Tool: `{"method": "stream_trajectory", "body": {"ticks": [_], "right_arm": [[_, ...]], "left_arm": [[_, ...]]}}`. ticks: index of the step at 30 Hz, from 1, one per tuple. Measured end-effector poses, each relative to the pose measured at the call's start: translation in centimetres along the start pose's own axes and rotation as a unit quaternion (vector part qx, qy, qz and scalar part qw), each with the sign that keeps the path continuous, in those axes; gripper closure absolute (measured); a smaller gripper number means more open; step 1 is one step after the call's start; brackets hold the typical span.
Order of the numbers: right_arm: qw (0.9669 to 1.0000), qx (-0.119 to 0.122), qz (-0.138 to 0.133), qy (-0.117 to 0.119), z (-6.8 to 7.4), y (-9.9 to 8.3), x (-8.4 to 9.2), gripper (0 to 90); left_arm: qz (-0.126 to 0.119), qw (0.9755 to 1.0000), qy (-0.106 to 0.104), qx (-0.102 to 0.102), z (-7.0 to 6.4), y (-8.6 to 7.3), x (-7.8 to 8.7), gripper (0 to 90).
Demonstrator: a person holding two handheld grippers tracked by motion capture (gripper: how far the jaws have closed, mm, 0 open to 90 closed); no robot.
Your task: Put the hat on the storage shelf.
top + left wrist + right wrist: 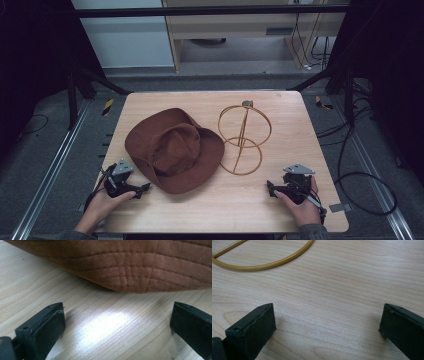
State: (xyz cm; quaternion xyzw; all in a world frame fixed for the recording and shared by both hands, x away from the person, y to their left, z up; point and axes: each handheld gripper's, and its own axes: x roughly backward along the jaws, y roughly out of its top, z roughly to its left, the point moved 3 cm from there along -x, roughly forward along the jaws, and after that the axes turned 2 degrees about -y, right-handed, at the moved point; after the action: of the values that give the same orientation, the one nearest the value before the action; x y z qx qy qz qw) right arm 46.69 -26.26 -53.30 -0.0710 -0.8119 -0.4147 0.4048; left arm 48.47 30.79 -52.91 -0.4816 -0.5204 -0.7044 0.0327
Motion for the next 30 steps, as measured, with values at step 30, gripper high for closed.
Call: {"method": "stream_trajectory", "body": {"ticks": [30], "right_arm": [[1.0,0.0,0.0,0.0,0.0,0.0,0.0,0.4]], "left_arm": [[-0.064,0.9972,-0.027,-0.03,-1.0,4.1,5.2,4.6]]}}
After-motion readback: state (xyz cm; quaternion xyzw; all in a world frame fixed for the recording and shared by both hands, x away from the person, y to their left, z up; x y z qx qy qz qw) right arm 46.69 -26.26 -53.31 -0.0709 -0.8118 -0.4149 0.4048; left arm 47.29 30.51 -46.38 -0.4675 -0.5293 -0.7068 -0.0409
